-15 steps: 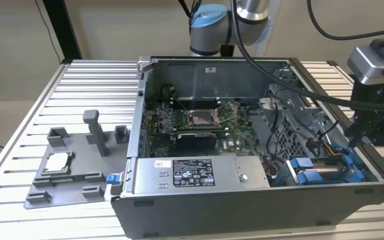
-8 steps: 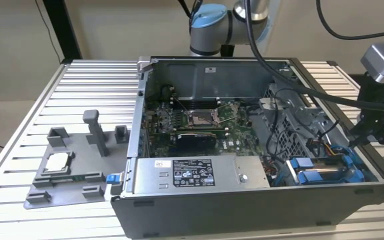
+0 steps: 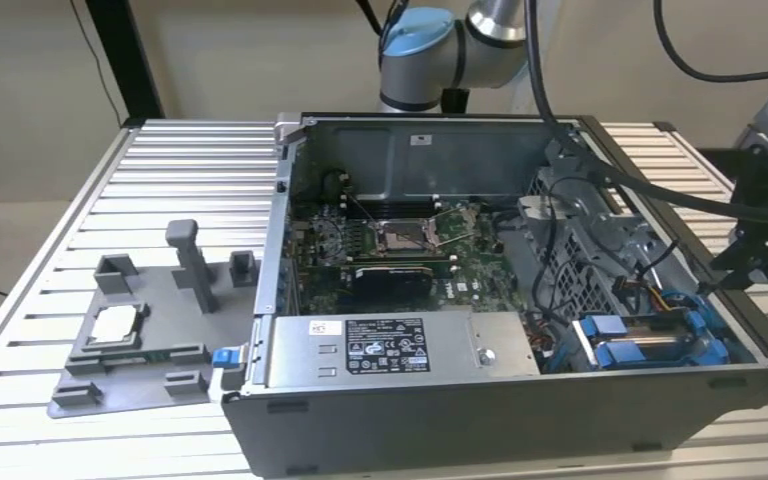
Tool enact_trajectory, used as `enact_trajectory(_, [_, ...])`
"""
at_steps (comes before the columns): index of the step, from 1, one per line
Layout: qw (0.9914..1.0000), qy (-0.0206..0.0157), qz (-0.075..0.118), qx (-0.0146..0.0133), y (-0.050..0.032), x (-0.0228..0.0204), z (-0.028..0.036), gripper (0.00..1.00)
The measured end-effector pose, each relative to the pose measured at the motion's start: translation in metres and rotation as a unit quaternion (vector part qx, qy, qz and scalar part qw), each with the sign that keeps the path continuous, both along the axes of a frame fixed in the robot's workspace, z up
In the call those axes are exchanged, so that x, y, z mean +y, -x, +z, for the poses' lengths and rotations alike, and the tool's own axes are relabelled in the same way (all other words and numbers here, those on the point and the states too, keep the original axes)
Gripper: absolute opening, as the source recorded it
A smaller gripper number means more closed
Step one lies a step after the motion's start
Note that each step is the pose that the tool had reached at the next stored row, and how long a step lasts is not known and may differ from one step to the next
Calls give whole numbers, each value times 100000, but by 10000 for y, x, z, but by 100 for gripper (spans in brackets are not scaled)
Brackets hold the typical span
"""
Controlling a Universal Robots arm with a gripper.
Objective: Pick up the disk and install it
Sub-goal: 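Insert the first disk wire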
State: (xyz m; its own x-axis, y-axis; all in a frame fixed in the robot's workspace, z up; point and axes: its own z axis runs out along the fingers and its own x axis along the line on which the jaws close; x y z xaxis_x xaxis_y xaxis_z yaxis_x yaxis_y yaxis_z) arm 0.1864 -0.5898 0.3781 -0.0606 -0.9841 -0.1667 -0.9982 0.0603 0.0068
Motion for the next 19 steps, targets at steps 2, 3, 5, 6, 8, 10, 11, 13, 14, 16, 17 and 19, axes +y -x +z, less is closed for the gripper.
enact_trajectory(2, [99999,-73,2,309,-26,1,-19,100])
enact_trajectory(3, [99999,-95,0,377,-27,0,-28,100])
enact_trajectory(5, [99998,-91,-5,569,-27,0,-50,100])
enact_trajectory(6, [99998,-88,-6,641,-27,0,-62,100])
enact_trajectory(8, [99997,-156,-5,734,-28,1,-83,100])
enact_trajectory(10, [99997,-326,-4,757,-28,7,-93,100])
enact_trajectory(11, [99997,-352,-2,758,-28,10,-95,100])
enact_trajectory(13, [99996,-357,-2,757,-28,11,-95,100])
enact_trajectory(14, [99996,-358,2,757,-28,11,-95,100])
enact_trajectory(16, [99996,-358,-1,757,-27,11,-95,100])
enact_trajectory(17, [99997,-358,-3,756,-27,11,-95,100])
enact_trajectory(19, [99997,-355,-3,755,-26,11,-95,100])
